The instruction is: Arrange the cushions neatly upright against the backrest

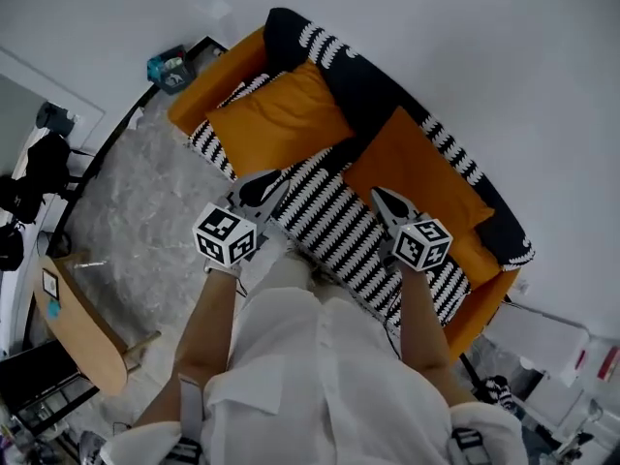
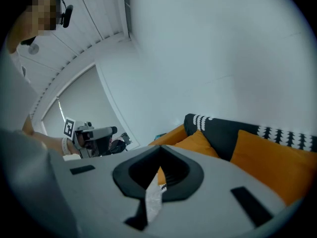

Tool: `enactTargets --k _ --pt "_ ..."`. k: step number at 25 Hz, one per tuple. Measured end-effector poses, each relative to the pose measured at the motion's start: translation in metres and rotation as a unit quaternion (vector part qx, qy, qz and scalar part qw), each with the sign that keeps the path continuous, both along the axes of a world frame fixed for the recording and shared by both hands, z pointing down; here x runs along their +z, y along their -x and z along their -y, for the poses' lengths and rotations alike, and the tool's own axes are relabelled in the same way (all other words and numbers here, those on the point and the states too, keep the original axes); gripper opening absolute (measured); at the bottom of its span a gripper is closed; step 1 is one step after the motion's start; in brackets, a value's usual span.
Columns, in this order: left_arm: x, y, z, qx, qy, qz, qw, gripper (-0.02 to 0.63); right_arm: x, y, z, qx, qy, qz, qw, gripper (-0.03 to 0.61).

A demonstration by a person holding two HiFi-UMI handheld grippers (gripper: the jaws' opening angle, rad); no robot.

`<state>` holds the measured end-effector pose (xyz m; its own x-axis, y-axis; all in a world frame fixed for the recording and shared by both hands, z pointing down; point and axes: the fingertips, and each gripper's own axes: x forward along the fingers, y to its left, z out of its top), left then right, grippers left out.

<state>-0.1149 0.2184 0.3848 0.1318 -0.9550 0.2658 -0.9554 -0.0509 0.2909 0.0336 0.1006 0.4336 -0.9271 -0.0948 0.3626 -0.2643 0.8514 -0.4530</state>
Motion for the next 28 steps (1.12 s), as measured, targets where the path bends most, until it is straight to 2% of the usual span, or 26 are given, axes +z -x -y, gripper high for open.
enactTargets --k 2,7,16,24,28 --pt "0.005 0.014 -0.024 -0.021 0.004 -0.004 0.9998 0.1 0.002 0.02 -0.015 -0.029 -0.002 -0.01 1.0 0.008" --pt "0.016 0.076 -0.064 -0.061 0.009 -0.012 0.998 0.1 0.004 0.091 -0.044 -0.096 -0.034 -0.042 0.994 0.008" --pt "0.015 0.206 -0.101 -0.069 0.014 -0.014 0.9974 0.104 -0.009 0.232 -0.062 -0.132 -0.073 -0.059 0.987 0.008" --pt "0.041 0.283 -0.085 -0.073 0.033 -0.018 0.9966 0.104 0.018 0.31 -0.041 -0.164 -0.091 -0.078 0.979 0.008" --pt "0.059 0.304 -0.068 -0.079 0.047 -0.037 0.9951 0.104 0.035 0.338 -0.032 -0.21 -0.127 -0.114 0.963 0.008"
